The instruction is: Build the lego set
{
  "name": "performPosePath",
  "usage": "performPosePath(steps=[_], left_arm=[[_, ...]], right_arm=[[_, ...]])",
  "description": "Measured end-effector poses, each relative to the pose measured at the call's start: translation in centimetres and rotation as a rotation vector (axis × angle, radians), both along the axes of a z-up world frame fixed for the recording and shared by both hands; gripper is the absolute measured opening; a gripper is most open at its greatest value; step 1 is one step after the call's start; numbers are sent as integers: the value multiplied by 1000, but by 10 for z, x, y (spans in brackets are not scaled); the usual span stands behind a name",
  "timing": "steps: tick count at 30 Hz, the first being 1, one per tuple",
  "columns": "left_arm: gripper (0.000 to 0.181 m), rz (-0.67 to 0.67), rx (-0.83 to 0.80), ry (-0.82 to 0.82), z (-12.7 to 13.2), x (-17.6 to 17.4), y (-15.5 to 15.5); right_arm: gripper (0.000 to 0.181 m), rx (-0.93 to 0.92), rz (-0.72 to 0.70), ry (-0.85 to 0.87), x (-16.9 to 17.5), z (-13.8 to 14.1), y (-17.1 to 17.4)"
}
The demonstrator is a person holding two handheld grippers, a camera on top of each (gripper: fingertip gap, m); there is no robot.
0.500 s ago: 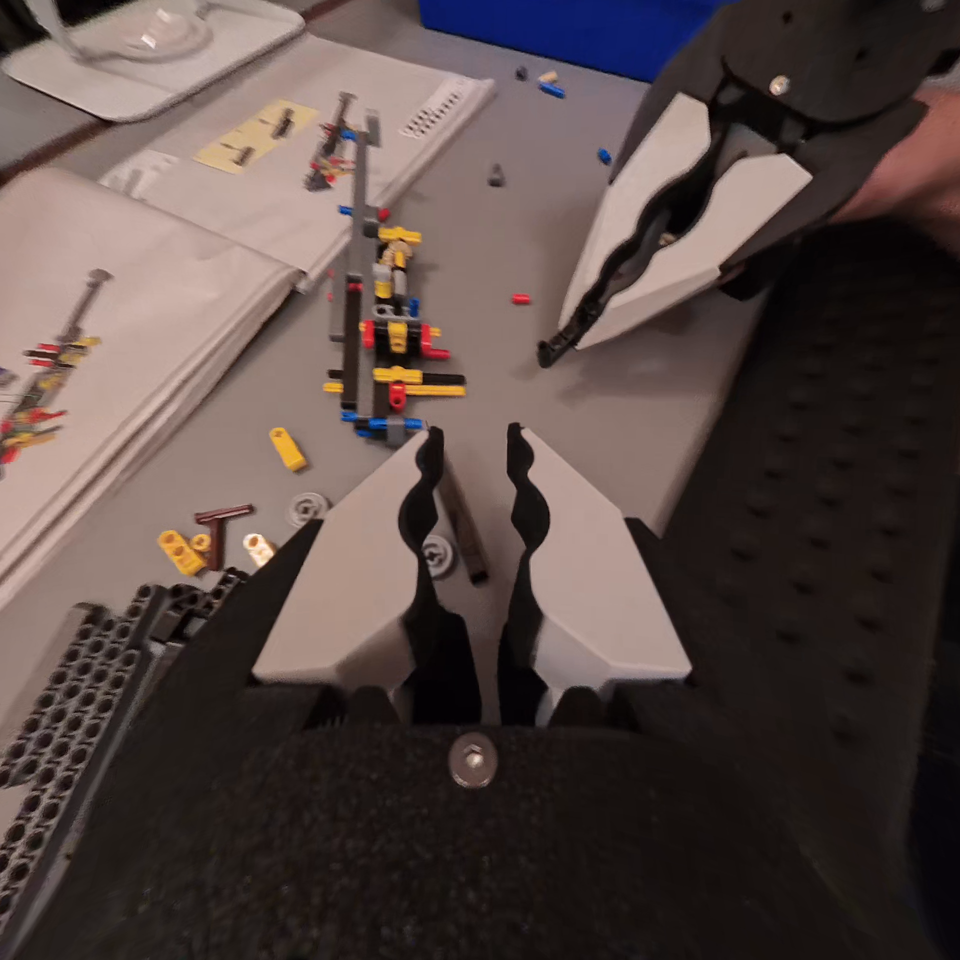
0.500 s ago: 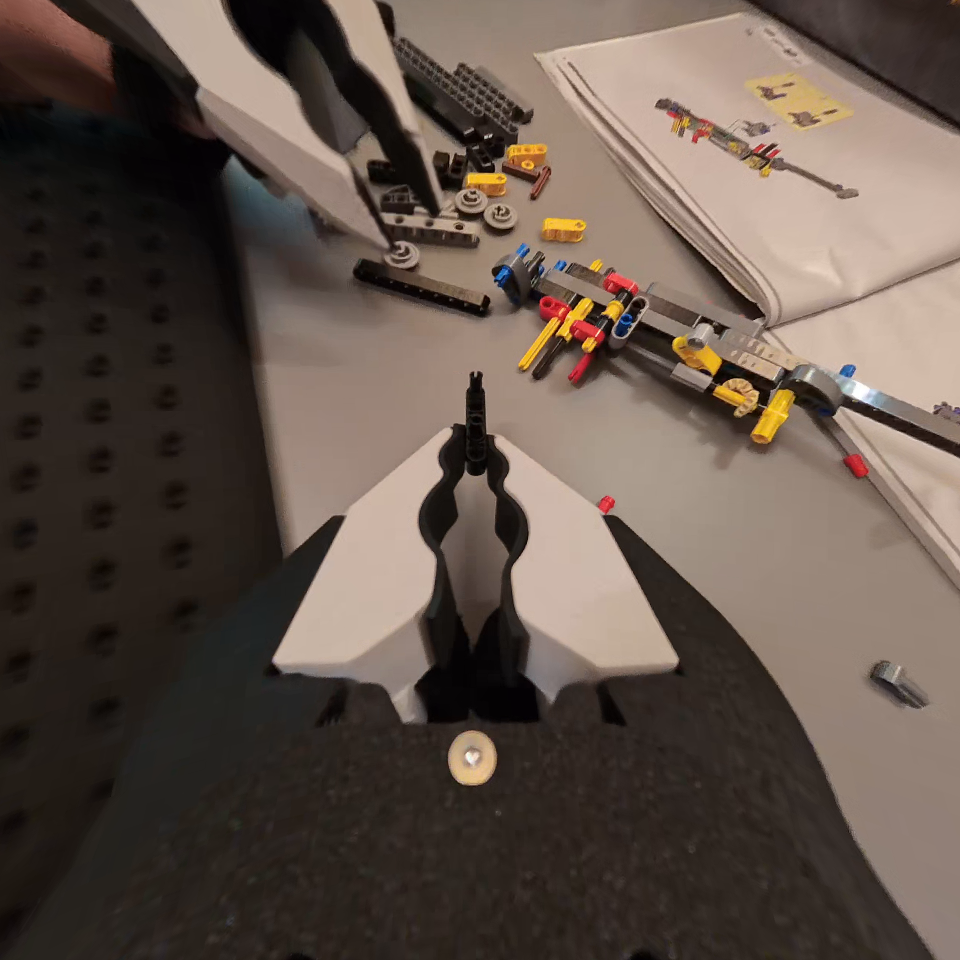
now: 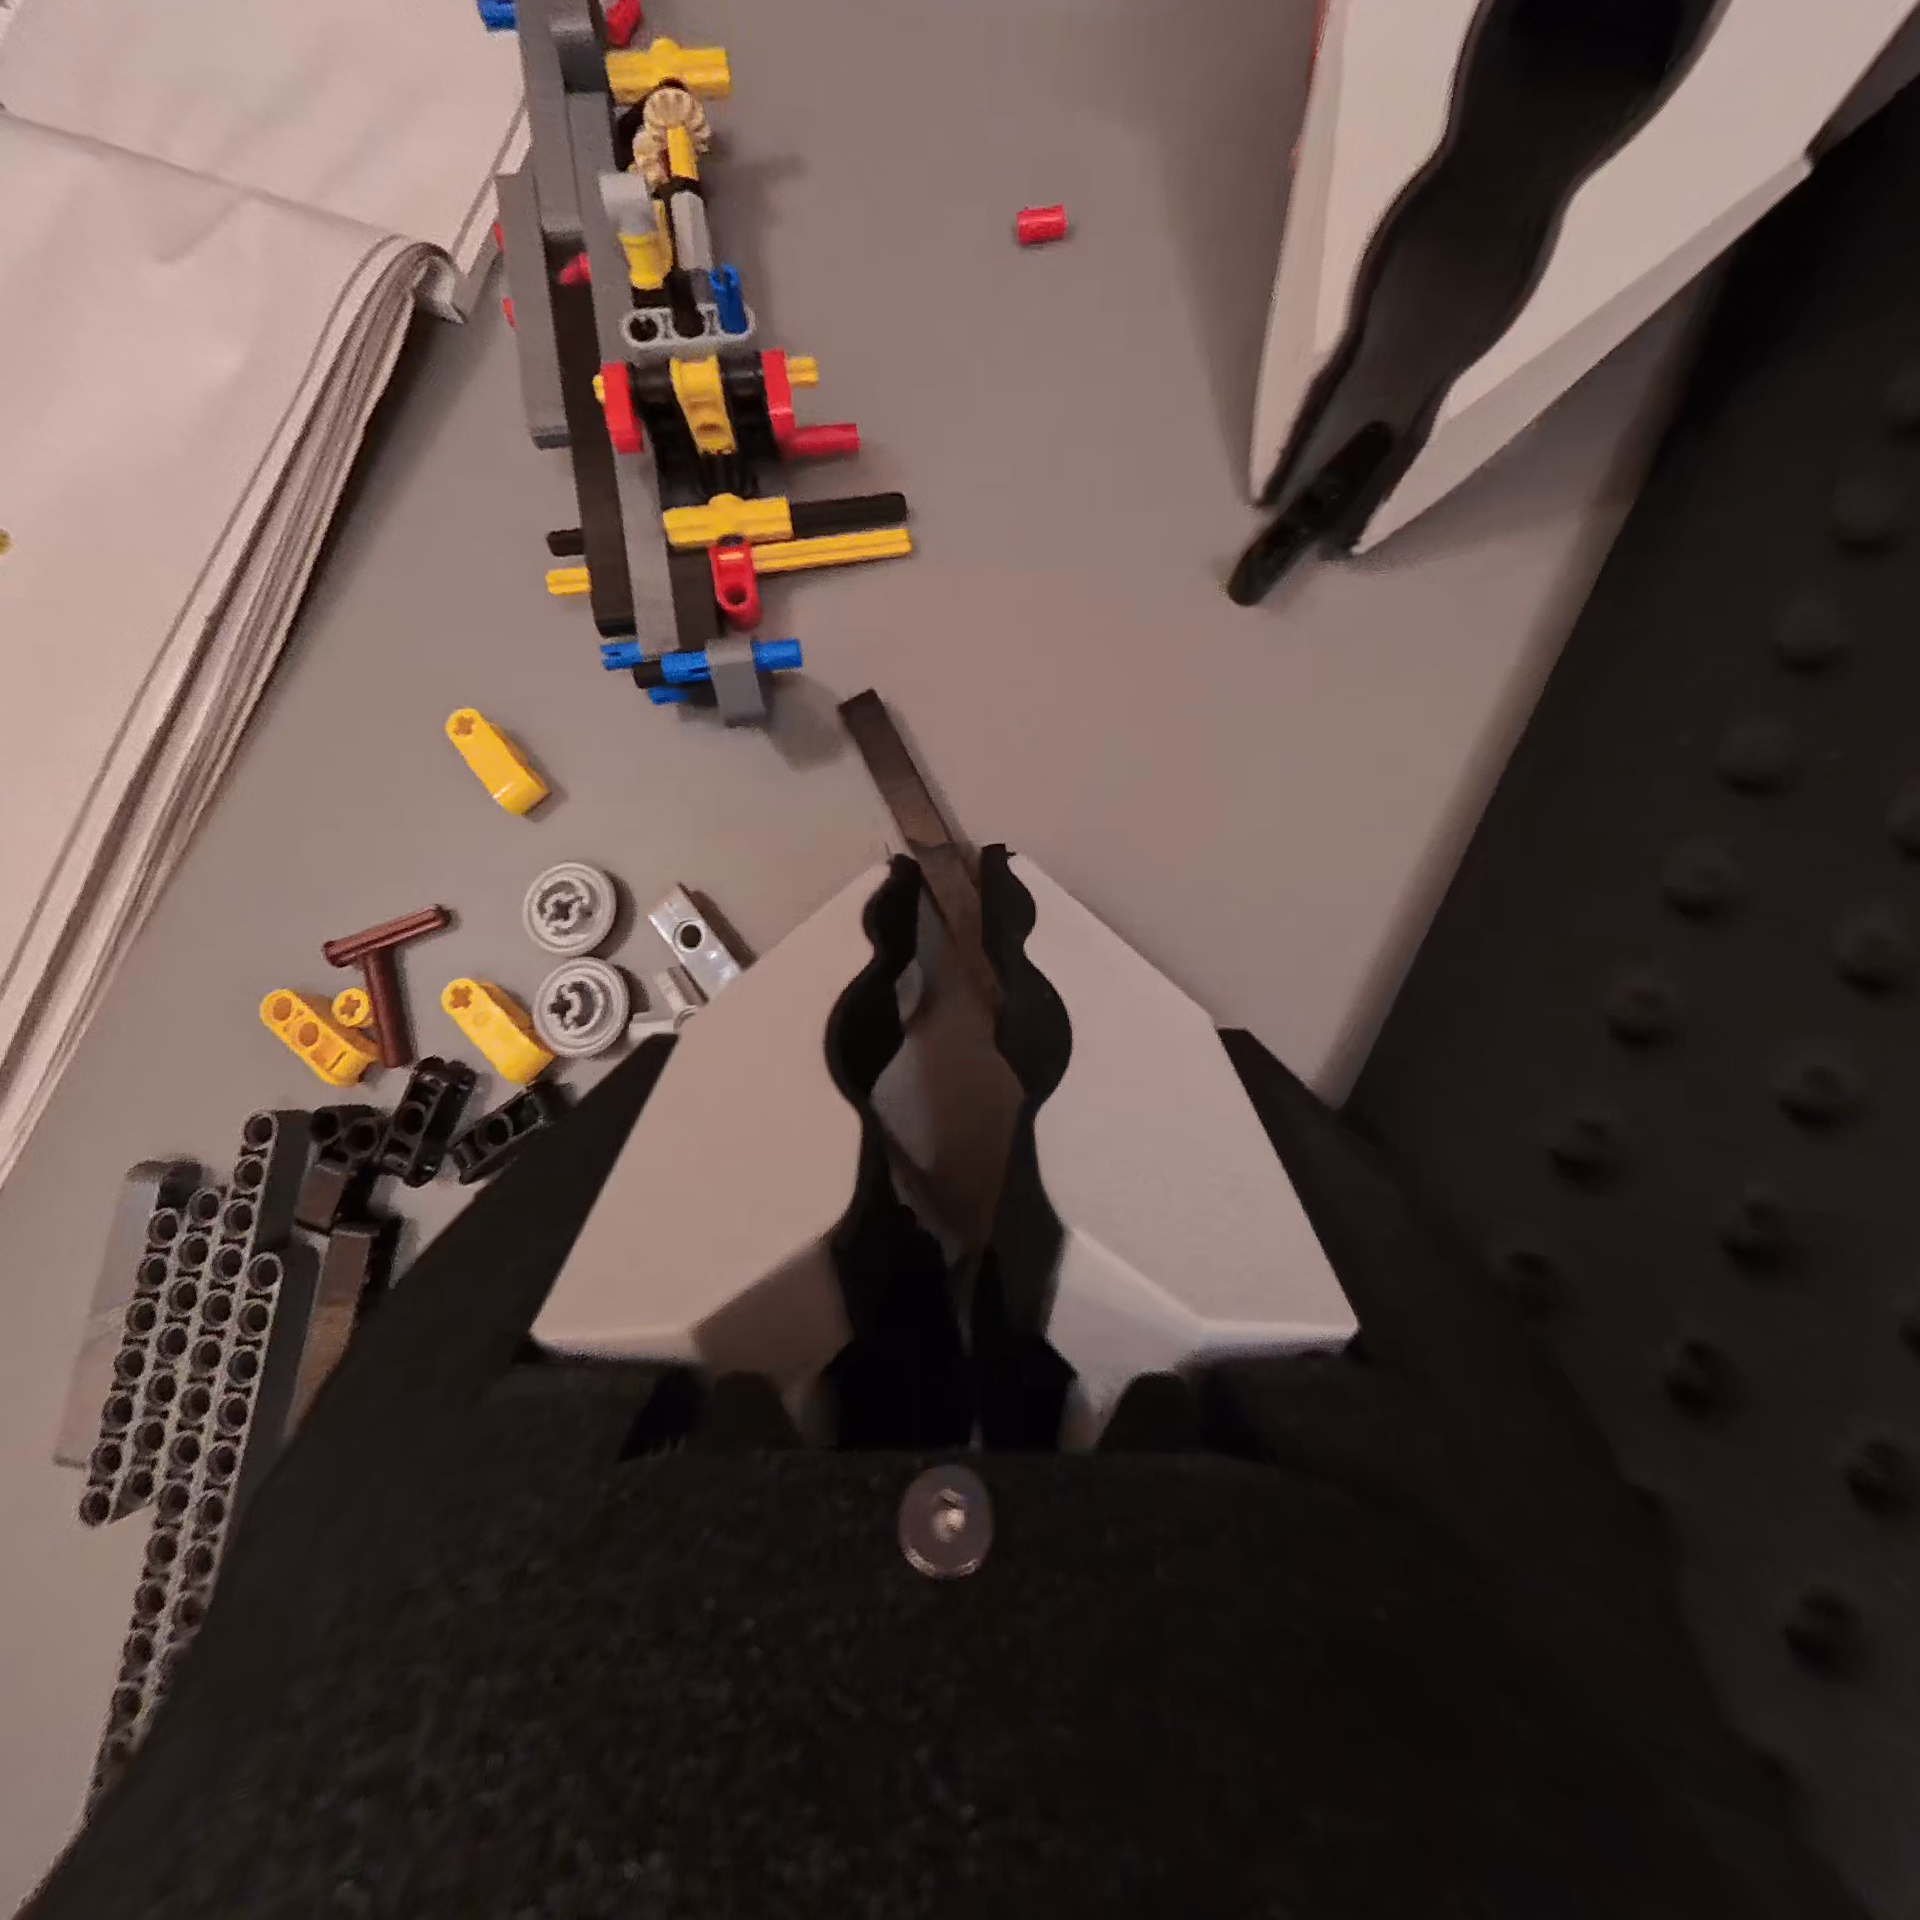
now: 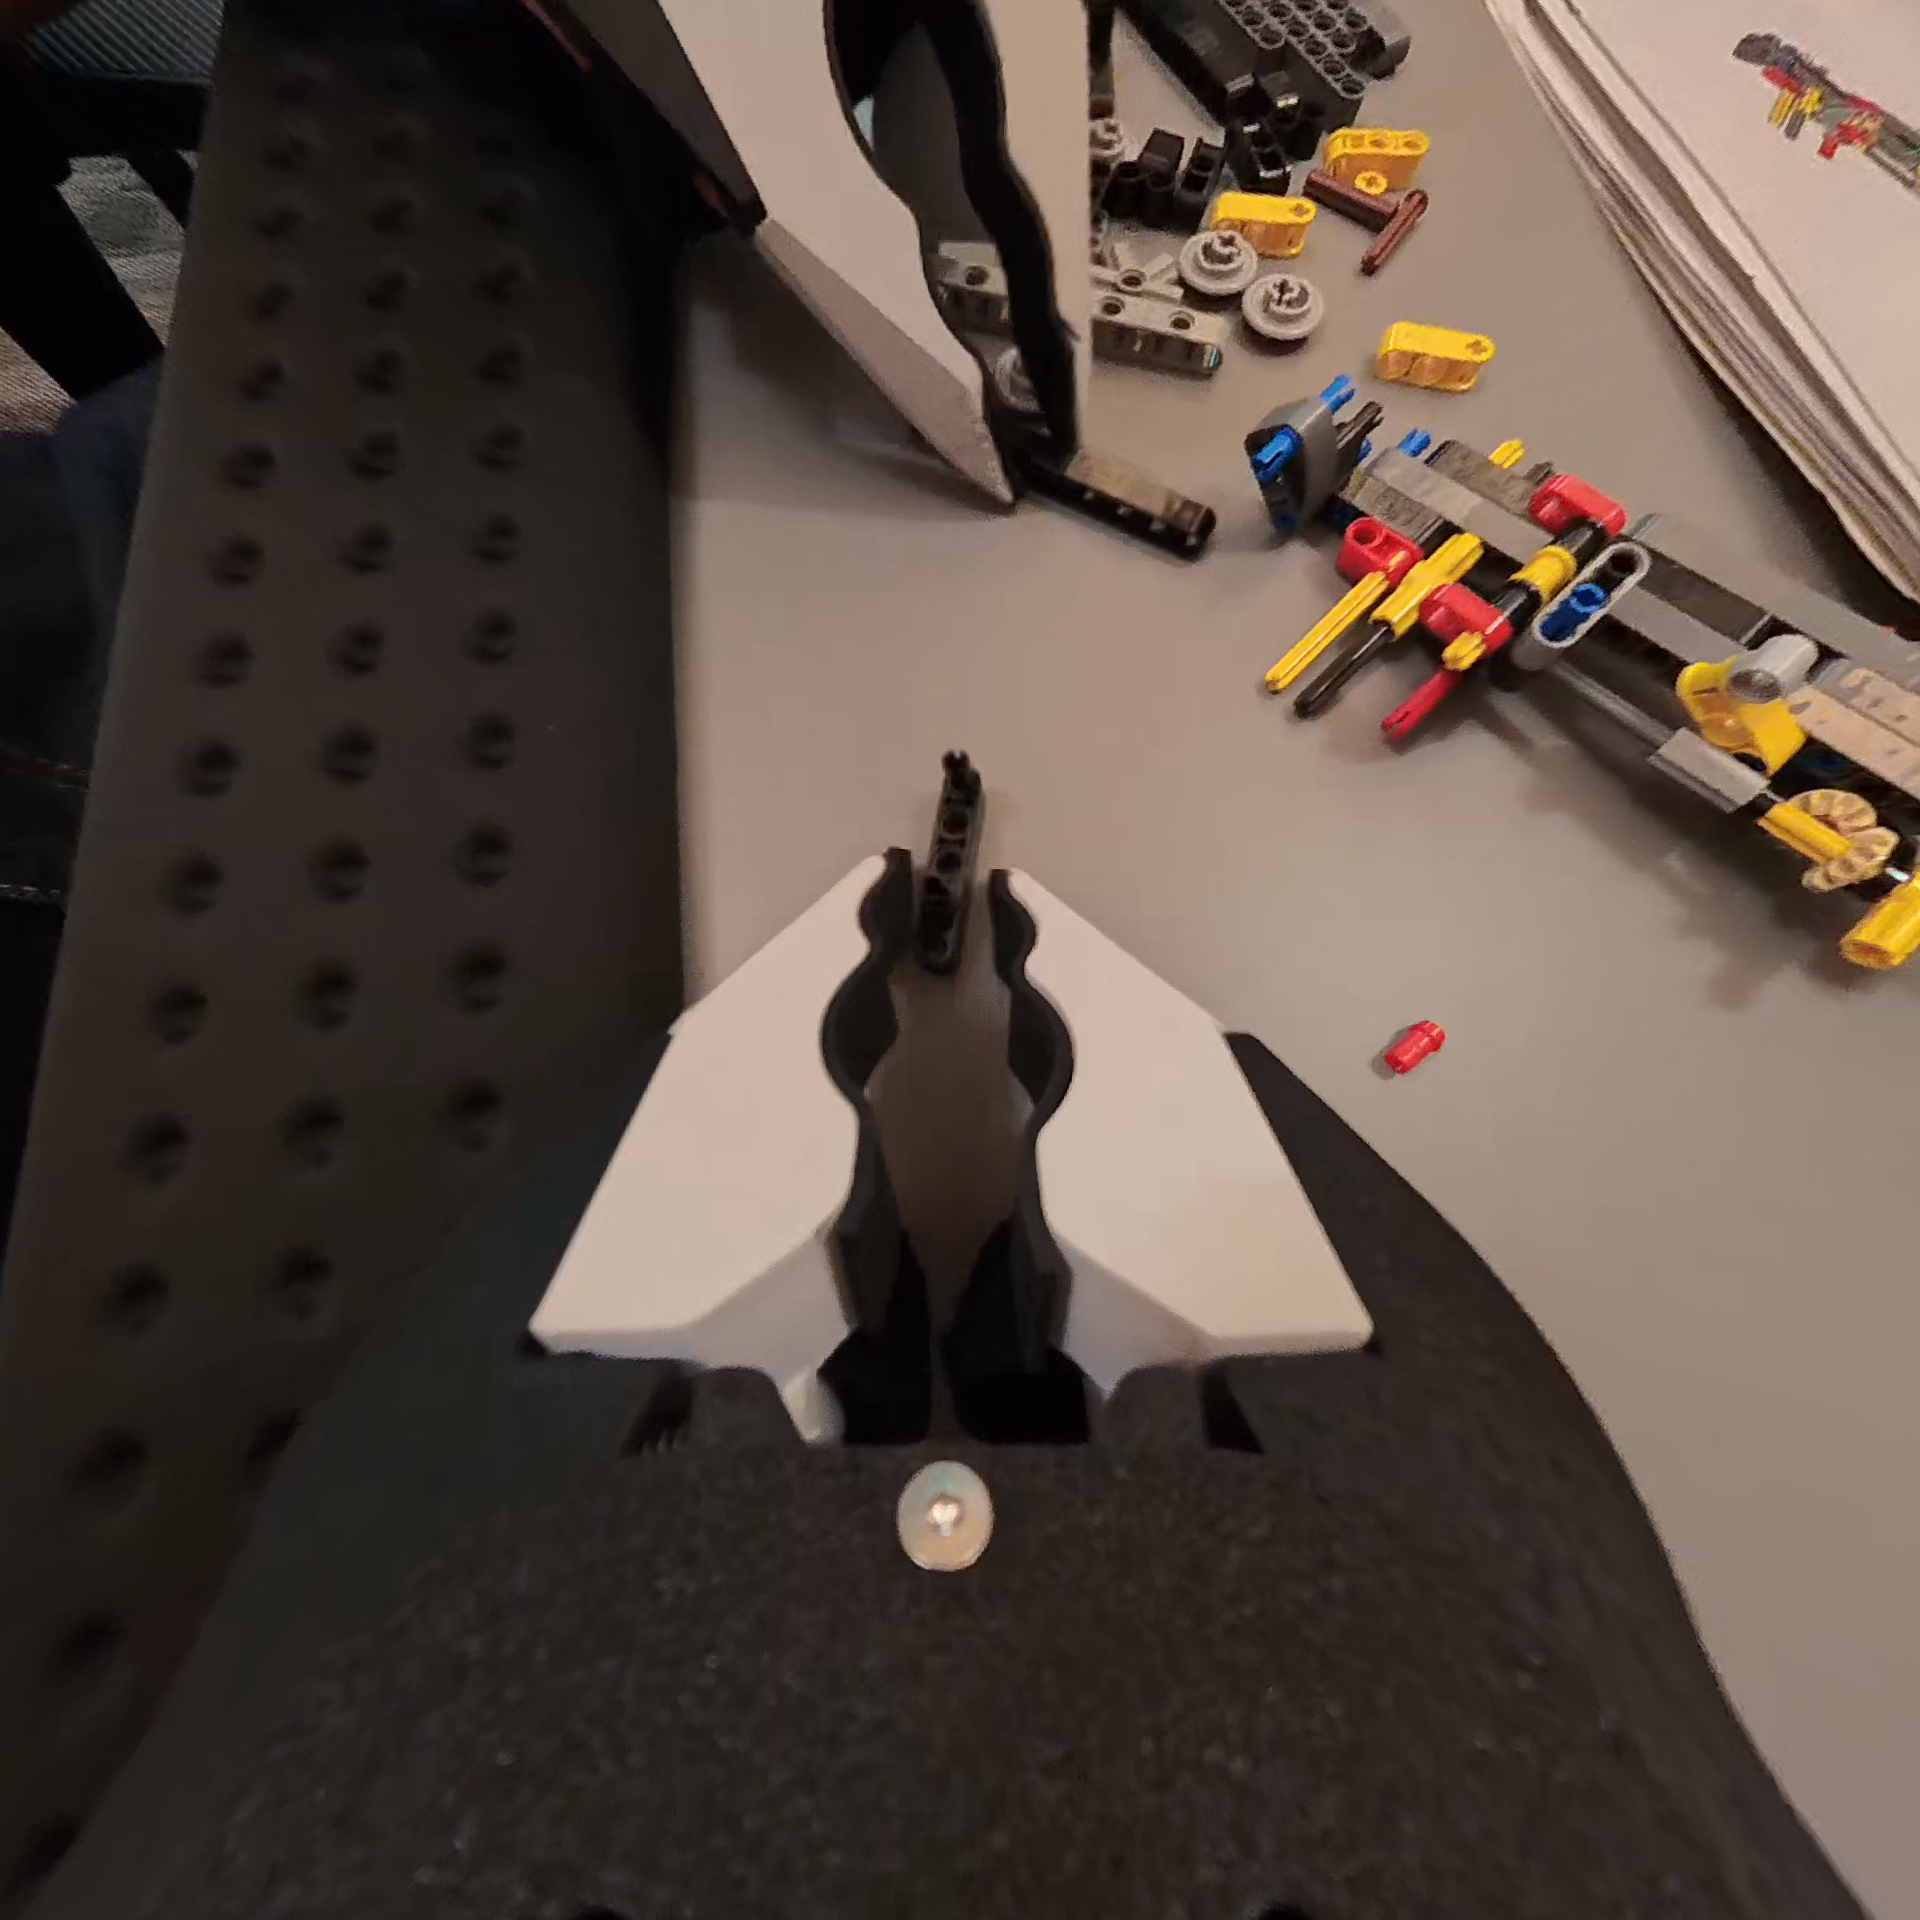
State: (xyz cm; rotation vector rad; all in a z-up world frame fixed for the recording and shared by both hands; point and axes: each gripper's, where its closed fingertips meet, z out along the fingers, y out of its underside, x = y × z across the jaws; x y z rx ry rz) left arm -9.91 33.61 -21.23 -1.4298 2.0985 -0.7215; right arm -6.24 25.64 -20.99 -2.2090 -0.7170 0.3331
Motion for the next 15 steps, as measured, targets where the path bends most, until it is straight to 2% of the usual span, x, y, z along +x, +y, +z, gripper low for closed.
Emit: performPosePath(steps=[2, 5, 7, 10, 12, 15], left_arm=[[7, -12, -22, 15, 0, 0, -2], [7, -76, 40, -12, 2, -1, -7], [7, -172, 209, -178, 24, 4, -15], [6, -373, 502, -440, 65, 12, -45], [6, -487, 614, -455, 65, 18, -59], [6, -598, 697, -486, 61, 30, -68]], right_arm=[[25, -23, -15, 15, 2, 2, 0], [26, 15, -61, 106, 5, 24, 7], [30, 11, -88, 226, 4, 39, 12], [52, 6, -54, 433, -8, 59, 12], [47, 24, -17, 511, -15, 69, 8], [21, 36, -13, 454, -13, 66, 3]])
